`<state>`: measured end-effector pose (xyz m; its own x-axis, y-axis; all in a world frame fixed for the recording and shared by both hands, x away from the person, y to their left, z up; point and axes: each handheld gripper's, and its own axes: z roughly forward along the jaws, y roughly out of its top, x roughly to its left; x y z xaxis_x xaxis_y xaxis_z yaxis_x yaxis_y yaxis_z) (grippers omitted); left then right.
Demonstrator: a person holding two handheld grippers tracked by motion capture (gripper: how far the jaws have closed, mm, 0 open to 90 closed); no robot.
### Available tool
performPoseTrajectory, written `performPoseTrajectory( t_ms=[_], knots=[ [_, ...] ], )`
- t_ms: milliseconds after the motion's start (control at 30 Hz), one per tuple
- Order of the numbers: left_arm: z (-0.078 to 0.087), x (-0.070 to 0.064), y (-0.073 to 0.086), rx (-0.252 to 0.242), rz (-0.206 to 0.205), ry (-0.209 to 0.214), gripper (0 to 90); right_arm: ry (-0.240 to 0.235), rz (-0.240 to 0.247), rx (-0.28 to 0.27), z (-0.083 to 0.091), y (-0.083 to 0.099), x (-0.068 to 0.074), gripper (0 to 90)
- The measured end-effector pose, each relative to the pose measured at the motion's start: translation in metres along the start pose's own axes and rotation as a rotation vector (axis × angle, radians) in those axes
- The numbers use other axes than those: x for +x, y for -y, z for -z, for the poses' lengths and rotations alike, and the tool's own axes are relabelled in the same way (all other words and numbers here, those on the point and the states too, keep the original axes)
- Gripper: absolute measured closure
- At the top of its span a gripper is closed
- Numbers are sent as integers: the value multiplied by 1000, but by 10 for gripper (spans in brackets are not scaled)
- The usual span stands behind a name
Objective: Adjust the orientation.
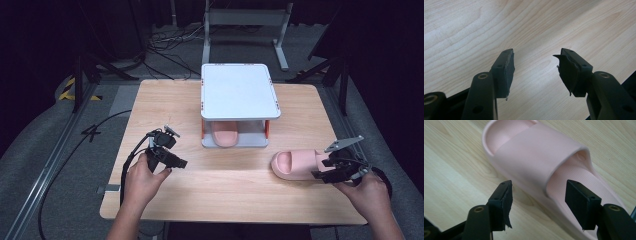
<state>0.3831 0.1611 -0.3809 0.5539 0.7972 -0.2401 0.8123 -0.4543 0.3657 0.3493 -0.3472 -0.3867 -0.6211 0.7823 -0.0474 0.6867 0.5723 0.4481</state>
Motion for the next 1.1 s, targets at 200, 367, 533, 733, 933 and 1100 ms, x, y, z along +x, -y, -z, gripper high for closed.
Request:
performPoseTrajectory(
  t_ms=[200,367,533,733,933,1100],
  knots=[
    [5,6,11,-8,28,-12,465,-54,64,67,-32,-10,-1,431],
    [8,8,17,-12,45,-18,465,-85,107,90,-37,-14,1,569],
    [10,9,19,-15,43,-16,465,-94,102,71,-34,-16,3,681],
    [9,10,16,-15,37,-13,465,-70,101,12,-27,-22,11,791],
    [7,8,11,-12,33,-5,465,-81,70,-26,-26,-31,19,809],
    [9,9,9,-19,34,-2,465,-61,86,-75,-19,-41,33,829]
  ],
)
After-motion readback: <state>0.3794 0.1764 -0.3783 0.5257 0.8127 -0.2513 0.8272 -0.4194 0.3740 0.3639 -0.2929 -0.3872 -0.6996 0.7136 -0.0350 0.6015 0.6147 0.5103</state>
